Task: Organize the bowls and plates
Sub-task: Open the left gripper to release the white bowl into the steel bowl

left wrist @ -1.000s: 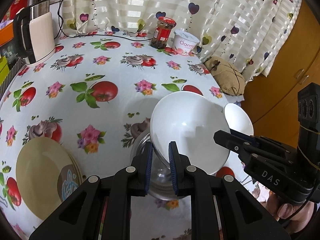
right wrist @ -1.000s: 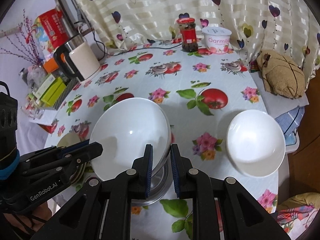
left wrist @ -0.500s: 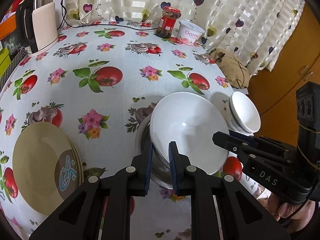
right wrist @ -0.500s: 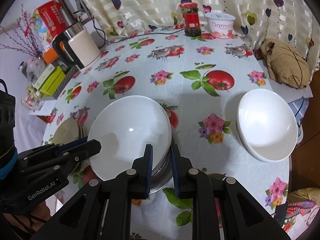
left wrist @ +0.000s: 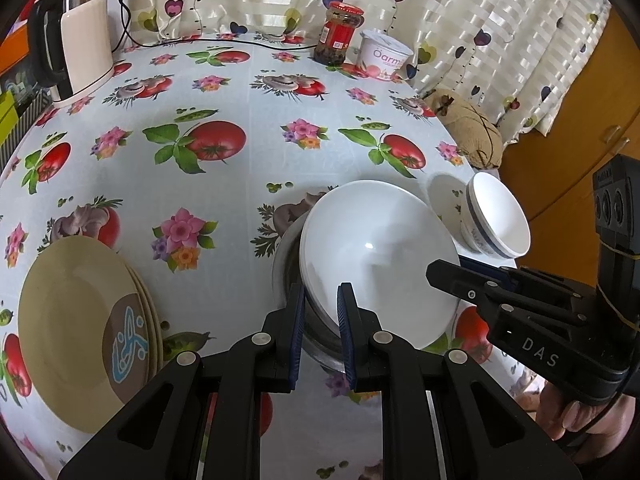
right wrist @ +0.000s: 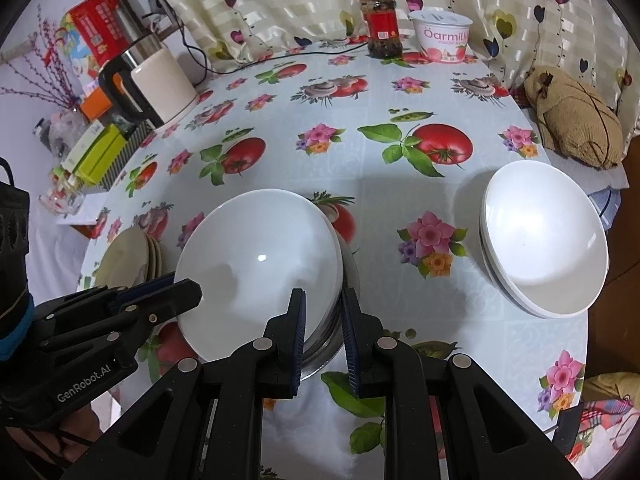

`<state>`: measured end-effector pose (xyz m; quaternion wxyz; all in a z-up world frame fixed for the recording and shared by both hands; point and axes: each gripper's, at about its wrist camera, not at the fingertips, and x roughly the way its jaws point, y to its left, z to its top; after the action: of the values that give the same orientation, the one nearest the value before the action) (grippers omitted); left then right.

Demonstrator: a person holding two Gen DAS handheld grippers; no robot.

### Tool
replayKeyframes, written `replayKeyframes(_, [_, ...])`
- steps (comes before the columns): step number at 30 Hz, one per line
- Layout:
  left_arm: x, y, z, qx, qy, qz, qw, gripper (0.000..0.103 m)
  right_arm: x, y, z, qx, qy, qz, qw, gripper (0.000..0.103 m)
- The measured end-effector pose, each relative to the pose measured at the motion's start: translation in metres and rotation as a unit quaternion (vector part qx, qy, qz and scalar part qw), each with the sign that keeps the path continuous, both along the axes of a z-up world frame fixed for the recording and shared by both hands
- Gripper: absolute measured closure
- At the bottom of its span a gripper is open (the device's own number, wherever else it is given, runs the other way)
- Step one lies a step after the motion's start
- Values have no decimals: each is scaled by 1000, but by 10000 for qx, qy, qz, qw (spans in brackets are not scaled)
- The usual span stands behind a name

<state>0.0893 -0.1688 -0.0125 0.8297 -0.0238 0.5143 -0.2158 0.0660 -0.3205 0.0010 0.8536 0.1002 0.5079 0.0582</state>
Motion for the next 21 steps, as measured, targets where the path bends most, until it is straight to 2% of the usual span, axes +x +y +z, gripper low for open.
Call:
replayKeyframes(12, [-1,0,3,26,-115,-28,9999,86,1,1,1,-25,5,124,9999,81])
replayKeyframes(16, [-3,2,8,71,-235,14,9997,86,0,3,5,-128,-60,151,9998,68])
replayKeyframes(21, [-4,5,16,127,-427,86,9990,86,-4,2,12,-201,-148,120,9996,67])
